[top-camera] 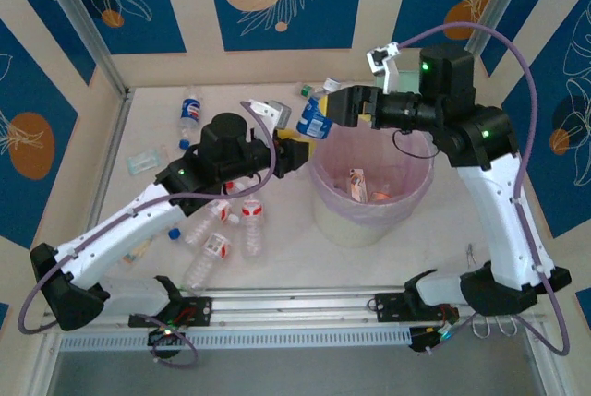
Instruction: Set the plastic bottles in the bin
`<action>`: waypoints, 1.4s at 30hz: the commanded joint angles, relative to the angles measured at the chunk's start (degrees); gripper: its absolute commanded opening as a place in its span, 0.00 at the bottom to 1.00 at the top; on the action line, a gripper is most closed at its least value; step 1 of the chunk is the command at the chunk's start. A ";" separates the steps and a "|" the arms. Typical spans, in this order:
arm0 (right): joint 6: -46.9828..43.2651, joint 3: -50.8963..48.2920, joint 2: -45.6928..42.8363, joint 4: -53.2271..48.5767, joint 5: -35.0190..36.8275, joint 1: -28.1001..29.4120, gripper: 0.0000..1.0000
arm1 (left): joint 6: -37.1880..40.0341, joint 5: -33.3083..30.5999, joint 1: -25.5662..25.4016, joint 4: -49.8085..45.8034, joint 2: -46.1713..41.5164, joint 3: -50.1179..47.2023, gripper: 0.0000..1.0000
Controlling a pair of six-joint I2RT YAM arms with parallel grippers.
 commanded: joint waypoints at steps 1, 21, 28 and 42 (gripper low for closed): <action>-2.14 2.46 1.72 -3.64 4.22 0.35 0.99 | 0.49 0.29 -1.01 3.47 -1.51 2.22 0.42; -4.75 16.30 8.51 -4.57 2.53 -0.98 0.48 | 1.54 -1.79 -2.60 2.76 -0.49 6.70 0.73; -6.48 28.14 8.95 -8.25 0.32 -10.73 0.43 | 2.65 -8.57 -2.40 3.21 -2.61 3.07 0.98; -17.31 -6.15 -10.37 -3.50 10.50 -14.24 0.32 | 1.53 -9.70 -1.32 -9.86 11.31 9.52 0.61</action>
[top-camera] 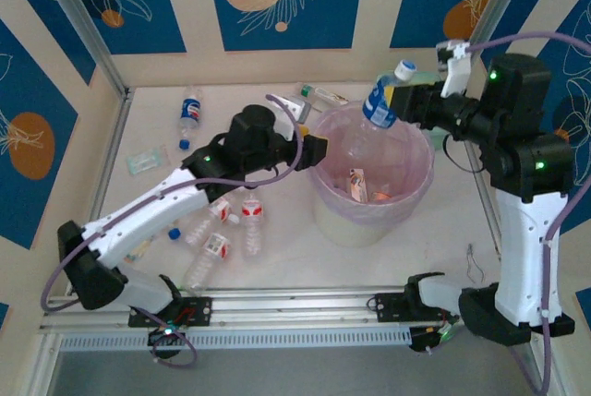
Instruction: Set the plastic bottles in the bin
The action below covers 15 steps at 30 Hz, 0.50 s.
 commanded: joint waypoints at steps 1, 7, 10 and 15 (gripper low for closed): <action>-1.39 -8.38 -2.56 4.23 1.07 1.17 0.32 | 0.53 -3.47 0.43 -4.63 1.18 2.35 0.60; 1.40 -21.89 -4.62 10.94 -1.22 4.71 0.30 | -1.35 0.27 0.78 -1.84 4.65 1.56 0.51; -0.35 -27.34 -4.16 13.33 6.20 8.87 0.29 | -2.43 0.07 0.84 -1.22 5.51 1.45 0.45; -0.11 -33.68 -1.38 15.16 10.33 13.03 0.27 | -3.40 -0.77 0.84 -2.55 7.03 2.97 0.40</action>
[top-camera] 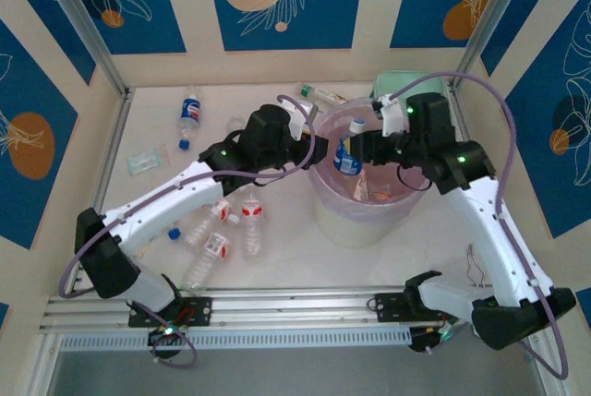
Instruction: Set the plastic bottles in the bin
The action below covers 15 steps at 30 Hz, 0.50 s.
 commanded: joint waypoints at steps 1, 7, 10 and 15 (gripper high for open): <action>0.02 -3.27 1.37 3.04 4.85 2.14 0.27 | -0.67 -0.33 0.20 -2.58 2.38 1.40 0.39; 7.78 -12.65 3.28 5.73 5.81 2.52 0.27 | -1.27 -0.93 0.18 -2.96 4.26 2.93 0.31; 10.45 -15.85 4.76 6.96 5.52 2.75 0.28 | -0.73 -1.64 0.14 -4.12 5.31 4.58 0.27; 11.80 -17.30 4.72 7.78 4.43 2.86 0.37 | 0.18 -3.94 0.21 -5.84 5.86 6.53 0.18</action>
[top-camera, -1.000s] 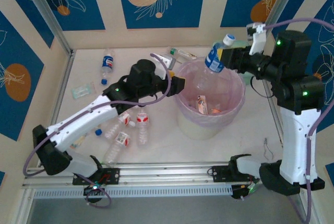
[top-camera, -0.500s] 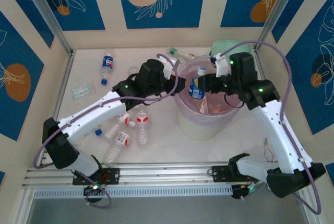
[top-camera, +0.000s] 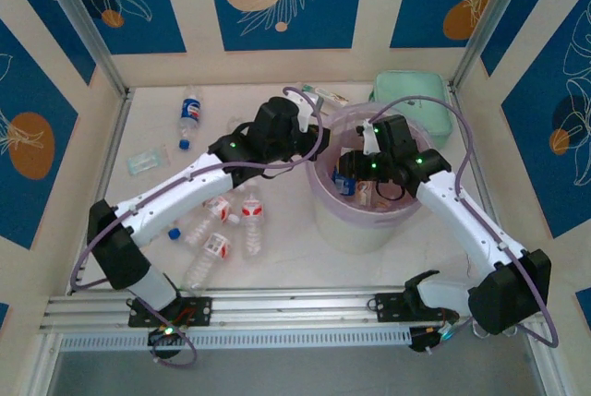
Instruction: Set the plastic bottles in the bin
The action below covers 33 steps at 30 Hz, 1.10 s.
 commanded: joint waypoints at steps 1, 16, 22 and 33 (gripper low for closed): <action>1.41 -0.03 -0.12 -3.36 -1.42 0.66 0.40 | 1.55 -2.51 0.15 -4.81 1.57 1.45 0.16; -11.62 28.52 -8.72 -14.18 -3.08 -0.88 0.99 | 3.34 -4.09 6.09 -9.83 1.61 7.82 0.00; -8.16 31.57 -5.43 -7.98 -4.28 -10.38 0.99 | 3.95 -5.13 10.59 -13.67 -0.48 9.09 0.00; 6.79 44.39 24.65 -7.37 -12.89 -21.36 1.00 | 3.86 -7.59 19.71 -18.89 -3.32 8.61 0.00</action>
